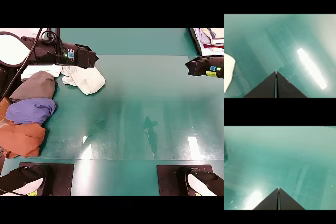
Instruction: Fold the shirts.
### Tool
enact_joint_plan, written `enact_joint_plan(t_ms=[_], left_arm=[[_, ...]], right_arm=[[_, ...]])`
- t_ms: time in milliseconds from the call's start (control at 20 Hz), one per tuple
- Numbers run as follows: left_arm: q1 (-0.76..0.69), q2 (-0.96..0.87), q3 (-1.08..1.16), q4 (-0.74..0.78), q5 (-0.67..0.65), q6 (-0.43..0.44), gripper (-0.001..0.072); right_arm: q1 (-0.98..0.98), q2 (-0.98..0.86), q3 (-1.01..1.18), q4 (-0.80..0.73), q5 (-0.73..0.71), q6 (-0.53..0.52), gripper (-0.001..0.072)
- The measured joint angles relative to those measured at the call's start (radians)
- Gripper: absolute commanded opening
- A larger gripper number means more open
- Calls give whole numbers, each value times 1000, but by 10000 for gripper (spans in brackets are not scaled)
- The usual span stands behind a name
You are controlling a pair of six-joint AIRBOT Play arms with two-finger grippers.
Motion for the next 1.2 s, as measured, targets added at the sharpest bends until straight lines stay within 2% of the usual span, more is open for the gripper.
enact_joint_plan(t_ms=[550, 600, 650, 700, 800, 1000, 1200], left_arm=[[0, 0, -1, -3, 18, 0, 28], [0, 0, 0, -1, 34, 0, 196], [0, 0, 0, 11, 47, 0, 464], [0, 0, -2, 40, 59, -1, 500], [0, -11, -4, 132, 69, -27, 500], [7, -106, -7, 369, 32, -145, 500], [60, -275, -8, 444, 23, -206, 502]], right_arm=[[0, 0, -9, 0, -11, 0, 17], [0, 0, -9, 0, -11, 0, 17], [0, 0, -9, 0, -11, 0, 17], [0, 0, -9, 0, -12, 0, 17], [0, 0, -9, 3, -14, 0, 17], [0, 0, -9, 8, -18, 0, 17], [2, 0, -9, 9, 2, 0, 17]])
